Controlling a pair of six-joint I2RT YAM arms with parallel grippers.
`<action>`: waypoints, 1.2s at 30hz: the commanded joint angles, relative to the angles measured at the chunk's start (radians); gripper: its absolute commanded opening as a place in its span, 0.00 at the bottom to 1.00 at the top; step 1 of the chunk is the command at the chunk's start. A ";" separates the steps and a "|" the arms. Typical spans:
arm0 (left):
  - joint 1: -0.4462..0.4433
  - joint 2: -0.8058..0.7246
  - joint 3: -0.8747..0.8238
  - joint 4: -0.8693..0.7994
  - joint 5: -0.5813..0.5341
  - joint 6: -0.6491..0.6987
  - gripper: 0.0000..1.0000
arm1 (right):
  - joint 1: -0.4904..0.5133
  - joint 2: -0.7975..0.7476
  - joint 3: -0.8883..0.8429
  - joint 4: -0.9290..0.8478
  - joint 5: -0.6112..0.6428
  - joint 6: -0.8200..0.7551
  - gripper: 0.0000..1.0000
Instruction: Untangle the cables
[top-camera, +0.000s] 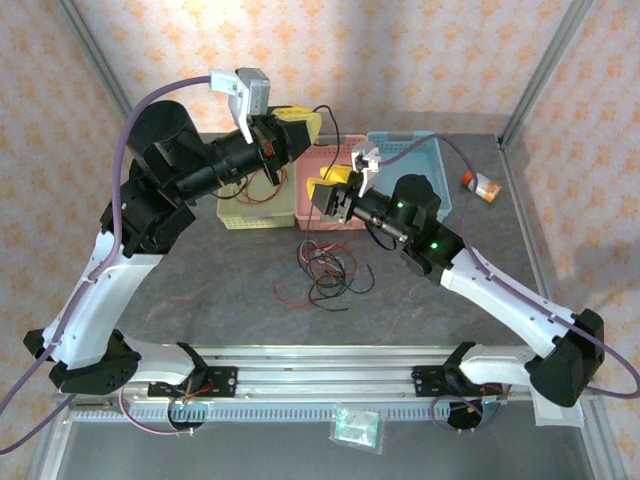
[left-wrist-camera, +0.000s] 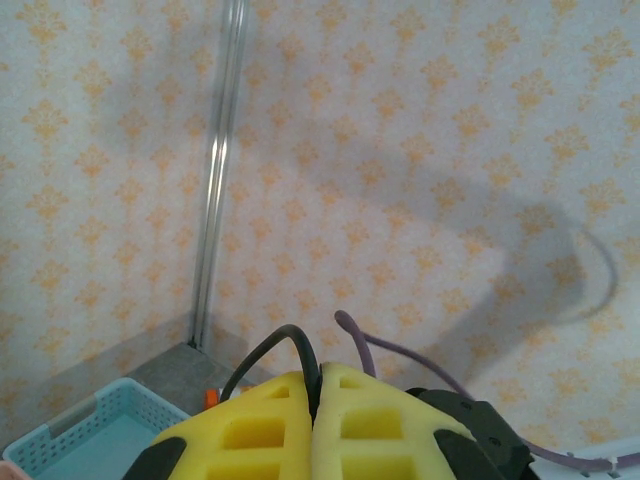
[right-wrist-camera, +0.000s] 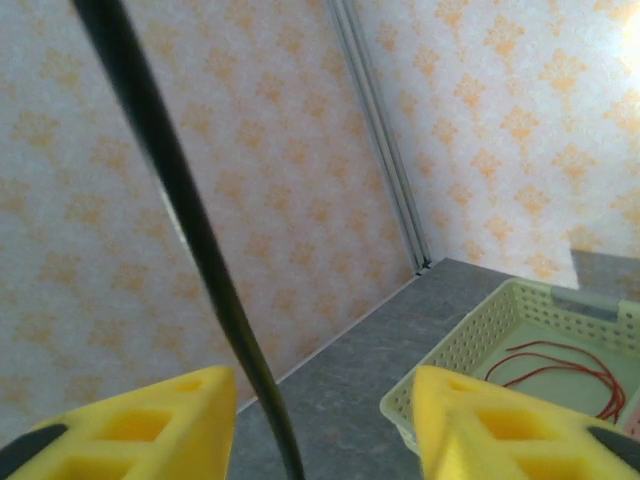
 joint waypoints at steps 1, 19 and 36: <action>0.007 -0.044 -0.011 0.049 0.009 -0.013 0.00 | -0.005 -0.006 -0.023 0.111 -0.026 0.037 0.36; 0.036 -0.165 -0.256 0.132 -0.163 -0.055 0.08 | -0.007 -0.041 0.045 -0.113 0.310 0.007 0.00; 0.081 -0.231 -0.662 0.164 -0.364 -0.103 0.60 | -0.132 0.324 0.512 -0.303 0.611 0.014 0.00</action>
